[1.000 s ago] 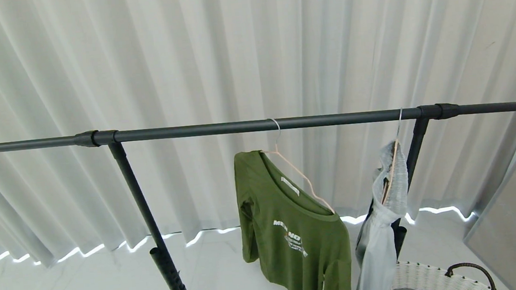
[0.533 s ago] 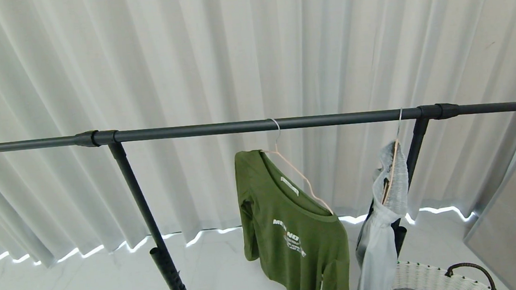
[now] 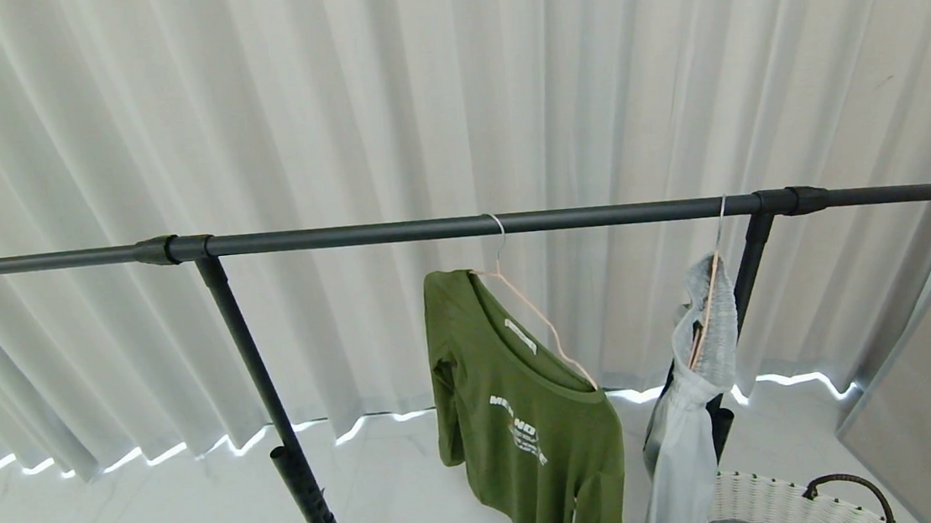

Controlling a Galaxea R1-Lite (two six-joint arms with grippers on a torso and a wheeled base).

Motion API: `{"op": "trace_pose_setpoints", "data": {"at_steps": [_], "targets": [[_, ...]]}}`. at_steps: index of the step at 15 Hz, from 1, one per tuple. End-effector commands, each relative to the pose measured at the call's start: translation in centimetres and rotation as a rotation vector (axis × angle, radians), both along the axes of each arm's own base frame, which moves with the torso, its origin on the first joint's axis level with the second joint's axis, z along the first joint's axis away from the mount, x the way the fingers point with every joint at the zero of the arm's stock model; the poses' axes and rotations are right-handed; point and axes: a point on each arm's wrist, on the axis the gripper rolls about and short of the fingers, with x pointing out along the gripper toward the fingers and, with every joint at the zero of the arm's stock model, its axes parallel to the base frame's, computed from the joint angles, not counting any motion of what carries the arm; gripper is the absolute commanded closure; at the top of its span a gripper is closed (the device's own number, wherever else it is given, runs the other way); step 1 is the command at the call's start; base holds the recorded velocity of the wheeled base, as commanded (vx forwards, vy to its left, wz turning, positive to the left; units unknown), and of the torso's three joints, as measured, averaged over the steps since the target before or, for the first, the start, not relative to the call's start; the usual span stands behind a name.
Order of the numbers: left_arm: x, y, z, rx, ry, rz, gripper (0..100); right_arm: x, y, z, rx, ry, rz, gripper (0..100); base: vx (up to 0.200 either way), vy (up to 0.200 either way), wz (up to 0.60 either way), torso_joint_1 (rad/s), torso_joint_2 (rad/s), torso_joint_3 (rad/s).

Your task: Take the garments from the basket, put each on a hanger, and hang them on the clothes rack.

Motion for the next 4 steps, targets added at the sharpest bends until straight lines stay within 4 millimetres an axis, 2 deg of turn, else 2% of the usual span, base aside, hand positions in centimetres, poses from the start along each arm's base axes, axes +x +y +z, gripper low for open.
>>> {"op": "trace_pose_setpoints", "data": {"at_steps": [1,4], "targets": [[0.01,0.00,0.00,0.000,0.002,0.001,0,0.02,0.00,-0.05,-0.002,0.003,0.001,0,0.000,0.000,0.00,0.000,0.00,0.000],[0.01,0.00,0.00,0.000,0.002,0.001,0,0.02,0.01,-0.05,-0.020,0.002,0.005,0,0.000,0.000,0.00,0.000,0.00,0.000]]}}
